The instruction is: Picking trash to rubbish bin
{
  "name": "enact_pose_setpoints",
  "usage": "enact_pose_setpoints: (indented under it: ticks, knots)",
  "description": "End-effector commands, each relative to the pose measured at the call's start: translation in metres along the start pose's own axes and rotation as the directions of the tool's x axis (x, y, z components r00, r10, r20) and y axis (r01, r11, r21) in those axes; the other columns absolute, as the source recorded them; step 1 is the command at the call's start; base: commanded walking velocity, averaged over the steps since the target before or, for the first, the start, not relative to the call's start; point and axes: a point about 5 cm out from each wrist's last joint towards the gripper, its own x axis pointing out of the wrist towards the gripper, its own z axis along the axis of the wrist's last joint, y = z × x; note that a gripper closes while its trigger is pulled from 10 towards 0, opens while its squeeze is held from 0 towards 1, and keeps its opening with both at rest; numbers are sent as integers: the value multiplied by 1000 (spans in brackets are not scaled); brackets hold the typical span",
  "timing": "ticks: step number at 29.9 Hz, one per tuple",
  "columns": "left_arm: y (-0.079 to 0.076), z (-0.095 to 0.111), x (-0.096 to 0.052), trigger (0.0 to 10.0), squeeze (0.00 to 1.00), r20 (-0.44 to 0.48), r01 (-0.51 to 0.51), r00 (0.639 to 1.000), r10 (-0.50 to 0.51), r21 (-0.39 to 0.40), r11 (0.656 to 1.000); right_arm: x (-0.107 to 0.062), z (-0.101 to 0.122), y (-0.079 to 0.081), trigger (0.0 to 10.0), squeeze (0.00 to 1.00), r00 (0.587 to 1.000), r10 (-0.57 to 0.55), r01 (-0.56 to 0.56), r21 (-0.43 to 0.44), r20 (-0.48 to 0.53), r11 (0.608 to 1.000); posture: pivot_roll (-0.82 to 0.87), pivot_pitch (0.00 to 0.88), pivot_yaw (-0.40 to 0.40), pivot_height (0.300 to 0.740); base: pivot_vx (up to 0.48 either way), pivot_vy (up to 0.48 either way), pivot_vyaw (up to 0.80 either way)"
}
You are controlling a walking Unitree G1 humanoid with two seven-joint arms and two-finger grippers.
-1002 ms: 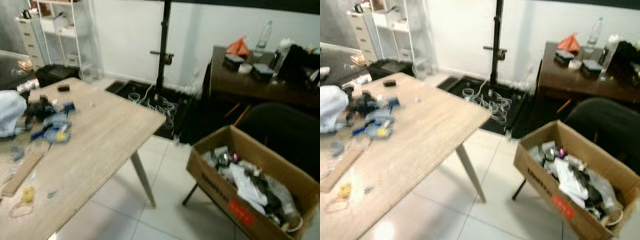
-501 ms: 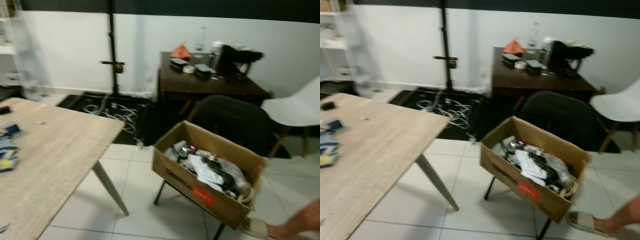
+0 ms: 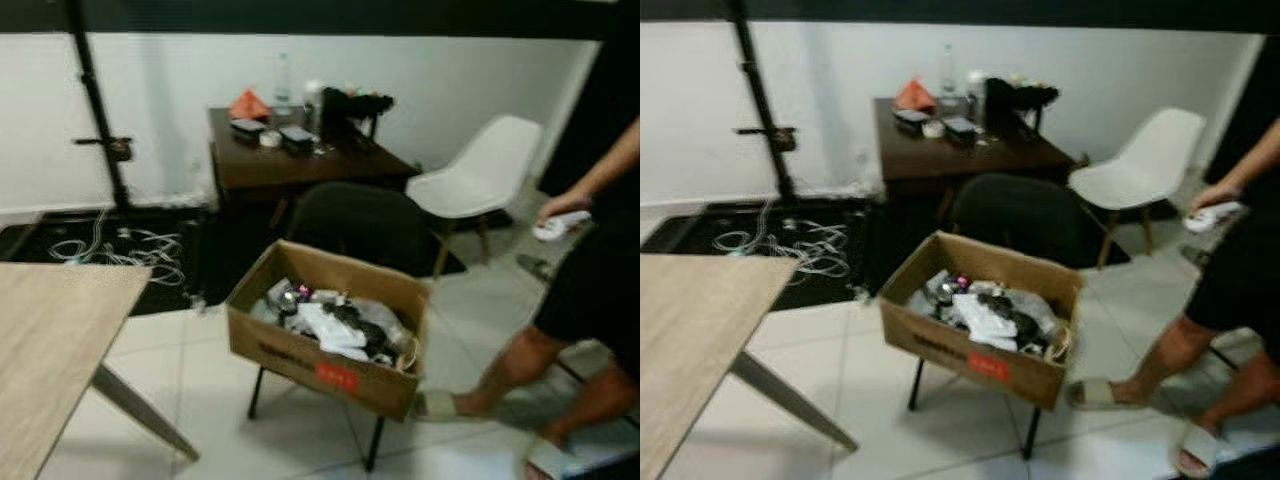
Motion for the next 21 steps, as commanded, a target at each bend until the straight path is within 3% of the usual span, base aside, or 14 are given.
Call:
enact_pose_setpoints:
  ticks: [1, 8, 16, 21]
  knots:
    - [-1, 3, 0, 10000, 0, 3, 3, 1000, -3, 12, 1000, 1, 8, 2, 10000, 0, 1000, 9, -9, 0, 27, 1000, -167, 56, 34, 740, 0, 0, -800]
    - [-2, 4, 0, 10000, 0, 4, 7, 1000, -7, 14, 1000, 4, 34, 20, 10000, 0, 993, 66, -62, -48, 98, 997, -167, 59, 34, 740, 0, 0, -800]
    - [-3, 5, 1, 10000, 0, 8, 9, 1000, -9, 9, 1000, 5, 48, 30, 10000, 0, 984, 103, -94, -72, 144, 993, -163, 60, 30, 740, 0, 0, -800]
    - [-6, 7, 1, 10000, 0, 17, 16, 1000, -16, 6, 1000, 3, 77, 47, 10000, 0, 955, 173, -150, -111, 240, 982, -166, 63, 32, 740, 0, 0, 0]
